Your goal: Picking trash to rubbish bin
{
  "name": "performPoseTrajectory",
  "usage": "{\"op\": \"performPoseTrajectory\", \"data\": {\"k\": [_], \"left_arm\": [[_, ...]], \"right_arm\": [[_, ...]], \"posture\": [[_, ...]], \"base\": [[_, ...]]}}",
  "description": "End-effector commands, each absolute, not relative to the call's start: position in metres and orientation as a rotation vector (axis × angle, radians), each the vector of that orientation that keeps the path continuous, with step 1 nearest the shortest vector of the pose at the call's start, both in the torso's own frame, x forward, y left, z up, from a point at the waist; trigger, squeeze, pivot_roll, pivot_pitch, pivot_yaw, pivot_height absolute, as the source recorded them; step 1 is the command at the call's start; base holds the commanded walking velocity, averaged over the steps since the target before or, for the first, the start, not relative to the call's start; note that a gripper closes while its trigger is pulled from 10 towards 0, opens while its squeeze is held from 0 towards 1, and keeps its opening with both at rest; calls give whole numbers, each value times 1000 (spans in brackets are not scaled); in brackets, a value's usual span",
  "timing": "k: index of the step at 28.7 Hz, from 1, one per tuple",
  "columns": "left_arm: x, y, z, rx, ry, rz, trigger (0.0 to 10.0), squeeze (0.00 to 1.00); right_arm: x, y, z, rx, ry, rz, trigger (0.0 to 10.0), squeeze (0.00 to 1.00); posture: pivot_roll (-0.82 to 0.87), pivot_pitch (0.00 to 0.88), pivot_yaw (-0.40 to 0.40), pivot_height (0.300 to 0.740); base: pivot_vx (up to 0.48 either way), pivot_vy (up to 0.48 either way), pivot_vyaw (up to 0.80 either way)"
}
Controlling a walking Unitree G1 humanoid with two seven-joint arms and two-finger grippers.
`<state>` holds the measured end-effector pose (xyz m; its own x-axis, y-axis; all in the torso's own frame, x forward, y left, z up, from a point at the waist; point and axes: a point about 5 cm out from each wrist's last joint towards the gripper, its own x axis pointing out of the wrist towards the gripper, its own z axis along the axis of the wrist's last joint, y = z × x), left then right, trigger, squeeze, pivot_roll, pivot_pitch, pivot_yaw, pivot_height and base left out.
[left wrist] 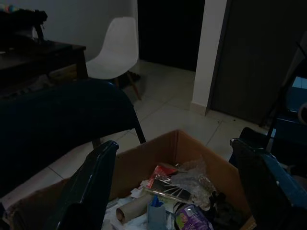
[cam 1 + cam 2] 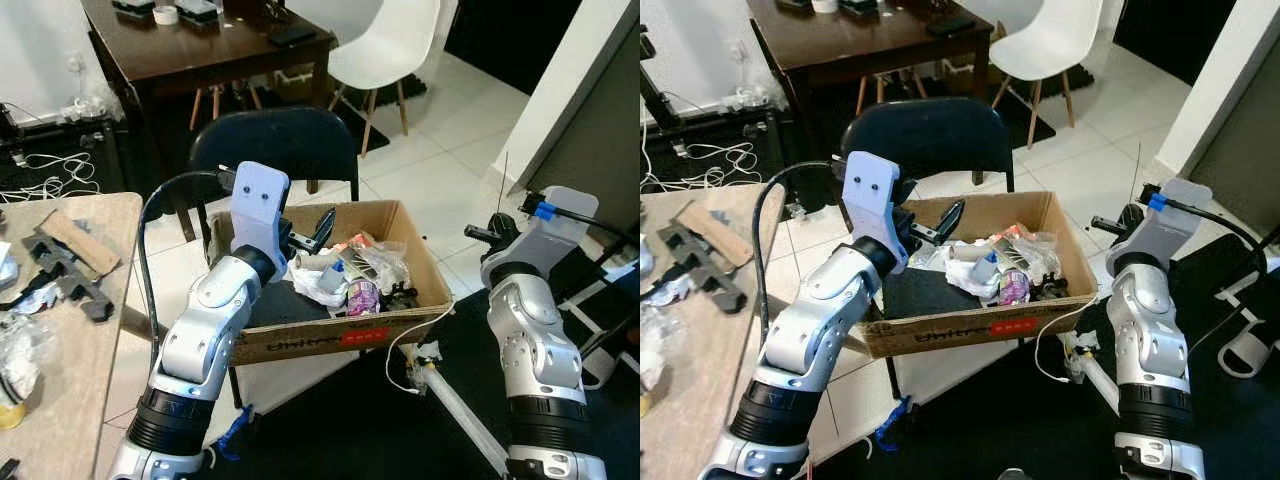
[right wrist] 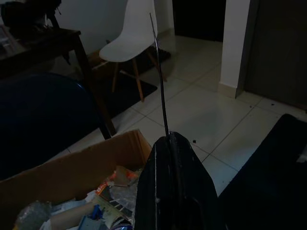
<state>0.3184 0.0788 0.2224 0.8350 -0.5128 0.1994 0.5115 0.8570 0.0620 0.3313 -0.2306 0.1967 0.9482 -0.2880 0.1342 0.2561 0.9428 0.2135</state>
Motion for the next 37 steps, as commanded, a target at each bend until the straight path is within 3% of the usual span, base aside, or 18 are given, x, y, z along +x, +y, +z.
{"op": "performPoseTrajectory", "data": {"k": [1,7,28,37], "left_arm": [[318,80,221,16,-207,-532,10000,0],[319,82,222,7,-210,-521,10000,0],[319,83,224,-9,-220,-526,10000,0],[318,82,223,-7,-223,-528,10000,0]], "right_arm": [[330,-232,196,201,-163,-280,10000,0],[330,-231,196,201,-166,-274,10000,0],[331,-229,196,209,-166,-255,10000,0],[334,-224,189,186,-130,-211,10000,0]], "posture": [[-16,141,4,740],[-16,141,4,740],[-14,137,6,740],[-14,137,6,740]], "base": [[0,0,0],[47,0,0],[398,0,0],[0,0,0]]}}
